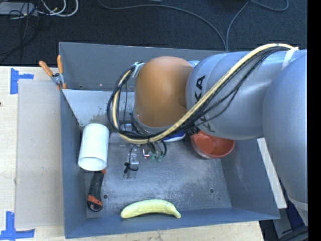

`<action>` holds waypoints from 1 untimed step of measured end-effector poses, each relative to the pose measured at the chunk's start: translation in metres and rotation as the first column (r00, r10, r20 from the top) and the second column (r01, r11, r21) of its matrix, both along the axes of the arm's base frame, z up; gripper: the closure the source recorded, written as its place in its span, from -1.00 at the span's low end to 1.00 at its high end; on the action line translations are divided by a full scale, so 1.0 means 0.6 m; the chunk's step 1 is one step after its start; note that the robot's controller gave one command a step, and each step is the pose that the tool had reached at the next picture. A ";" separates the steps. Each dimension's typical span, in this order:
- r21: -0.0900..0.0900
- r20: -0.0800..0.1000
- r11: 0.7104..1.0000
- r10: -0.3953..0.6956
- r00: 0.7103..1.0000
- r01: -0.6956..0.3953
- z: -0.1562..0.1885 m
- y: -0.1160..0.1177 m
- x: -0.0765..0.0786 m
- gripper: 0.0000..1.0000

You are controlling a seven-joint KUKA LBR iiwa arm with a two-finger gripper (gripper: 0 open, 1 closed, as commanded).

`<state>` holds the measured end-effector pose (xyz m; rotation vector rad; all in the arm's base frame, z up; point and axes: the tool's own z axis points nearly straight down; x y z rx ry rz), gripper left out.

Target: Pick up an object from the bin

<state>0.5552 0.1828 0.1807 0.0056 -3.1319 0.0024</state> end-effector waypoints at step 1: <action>0.001 0.007 1.000 -0.005 1.000 0.005 0.008 -0.002 0.003 -1.00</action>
Offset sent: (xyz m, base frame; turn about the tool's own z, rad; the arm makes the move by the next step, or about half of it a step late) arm -0.0677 -0.0606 -0.1107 -0.3861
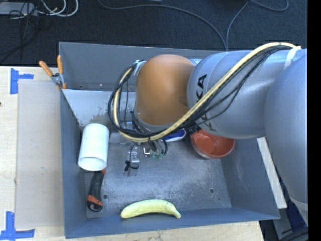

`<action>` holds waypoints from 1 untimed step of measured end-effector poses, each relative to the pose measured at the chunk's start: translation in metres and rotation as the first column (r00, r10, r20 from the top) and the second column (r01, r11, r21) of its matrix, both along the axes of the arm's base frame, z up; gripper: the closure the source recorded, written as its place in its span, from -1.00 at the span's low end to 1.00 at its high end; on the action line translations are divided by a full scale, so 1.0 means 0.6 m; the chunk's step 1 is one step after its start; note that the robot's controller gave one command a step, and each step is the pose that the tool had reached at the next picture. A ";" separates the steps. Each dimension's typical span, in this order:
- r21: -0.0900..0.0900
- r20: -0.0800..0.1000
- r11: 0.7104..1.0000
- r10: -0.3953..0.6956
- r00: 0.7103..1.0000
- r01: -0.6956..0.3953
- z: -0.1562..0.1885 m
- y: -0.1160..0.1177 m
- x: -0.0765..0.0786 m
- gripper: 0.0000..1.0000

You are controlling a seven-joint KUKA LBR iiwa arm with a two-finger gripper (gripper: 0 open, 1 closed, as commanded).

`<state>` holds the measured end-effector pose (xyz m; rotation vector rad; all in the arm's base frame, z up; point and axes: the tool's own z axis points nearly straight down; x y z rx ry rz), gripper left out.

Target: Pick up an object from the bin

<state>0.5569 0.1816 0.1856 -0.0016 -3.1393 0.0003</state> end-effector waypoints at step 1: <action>0.000 -0.001 0.981 0.196 0.981 -0.196 -0.096 -0.048 -0.059 -1.00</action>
Offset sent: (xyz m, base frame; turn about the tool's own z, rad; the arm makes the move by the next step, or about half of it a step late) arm -0.0828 -0.0479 -0.0770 -0.3218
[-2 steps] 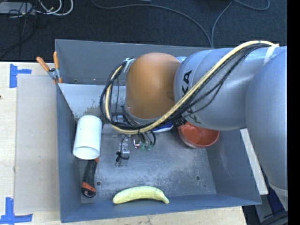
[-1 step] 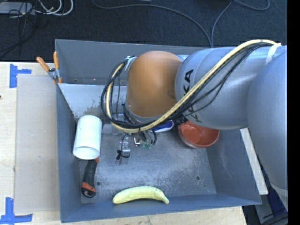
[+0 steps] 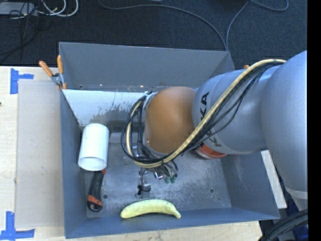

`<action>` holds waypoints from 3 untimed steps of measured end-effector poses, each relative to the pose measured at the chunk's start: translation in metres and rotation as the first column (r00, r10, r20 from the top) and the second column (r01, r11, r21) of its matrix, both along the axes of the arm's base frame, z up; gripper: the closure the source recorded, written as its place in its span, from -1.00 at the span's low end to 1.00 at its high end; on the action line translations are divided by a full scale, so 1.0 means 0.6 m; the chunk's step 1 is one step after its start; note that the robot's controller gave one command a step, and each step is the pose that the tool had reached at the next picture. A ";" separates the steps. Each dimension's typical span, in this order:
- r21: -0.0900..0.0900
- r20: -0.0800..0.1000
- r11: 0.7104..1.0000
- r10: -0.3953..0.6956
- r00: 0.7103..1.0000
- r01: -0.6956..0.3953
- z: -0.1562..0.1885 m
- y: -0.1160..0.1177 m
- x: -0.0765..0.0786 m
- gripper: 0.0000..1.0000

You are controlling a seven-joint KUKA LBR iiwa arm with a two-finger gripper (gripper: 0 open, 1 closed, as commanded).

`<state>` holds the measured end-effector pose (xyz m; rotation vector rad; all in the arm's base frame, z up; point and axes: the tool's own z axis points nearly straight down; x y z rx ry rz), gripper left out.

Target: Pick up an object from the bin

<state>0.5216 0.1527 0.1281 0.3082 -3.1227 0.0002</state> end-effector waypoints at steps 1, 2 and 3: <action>0.001 0.003 0.992 0.123 0.992 -0.123 -0.035 -0.032 -0.082 -1.00; 0.001 0.002 0.962 0.273 0.962 -0.273 -0.018 -0.051 -0.081 -1.00; 0.003 0.016 0.999 0.044 0.999 -0.044 -0.087 -0.053 -0.077 -1.00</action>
Offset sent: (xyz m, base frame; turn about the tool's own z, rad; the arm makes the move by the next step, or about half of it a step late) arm -0.0484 -0.0344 -0.0073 -0.3141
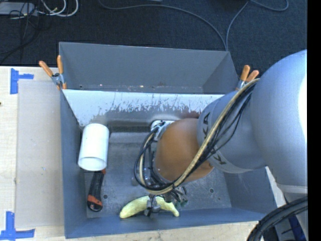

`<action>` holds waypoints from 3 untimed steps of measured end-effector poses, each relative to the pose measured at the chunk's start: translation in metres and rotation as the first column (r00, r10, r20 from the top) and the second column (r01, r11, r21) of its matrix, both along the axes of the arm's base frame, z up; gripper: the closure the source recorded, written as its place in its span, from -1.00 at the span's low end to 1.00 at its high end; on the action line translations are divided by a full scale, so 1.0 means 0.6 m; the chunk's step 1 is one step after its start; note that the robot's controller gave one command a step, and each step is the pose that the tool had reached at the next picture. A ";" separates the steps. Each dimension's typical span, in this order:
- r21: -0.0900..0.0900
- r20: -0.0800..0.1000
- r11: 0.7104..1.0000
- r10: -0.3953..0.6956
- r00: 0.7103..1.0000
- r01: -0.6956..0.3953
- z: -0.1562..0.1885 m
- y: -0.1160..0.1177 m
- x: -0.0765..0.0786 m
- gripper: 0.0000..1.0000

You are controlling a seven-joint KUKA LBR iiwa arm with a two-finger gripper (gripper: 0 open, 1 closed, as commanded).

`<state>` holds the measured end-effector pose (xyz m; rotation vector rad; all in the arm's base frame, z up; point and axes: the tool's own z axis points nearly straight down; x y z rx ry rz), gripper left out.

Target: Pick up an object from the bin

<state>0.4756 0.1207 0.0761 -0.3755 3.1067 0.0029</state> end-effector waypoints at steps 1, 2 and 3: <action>-0.003 -0.010 0.989 0.146 0.989 -0.146 -0.011 -0.020 -0.005 1.00; -0.002 -0.010 0.989 0.145 0.989 -0.145 -0.011 -0.020 -0.005 1.00; -0.003 -0.022 0.989 0.145 0.989 -0.145 0.047 -0.020 -0.011 1.00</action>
Offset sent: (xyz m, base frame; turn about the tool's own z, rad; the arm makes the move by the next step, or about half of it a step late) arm 0.0000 0.0000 0.0000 0.0000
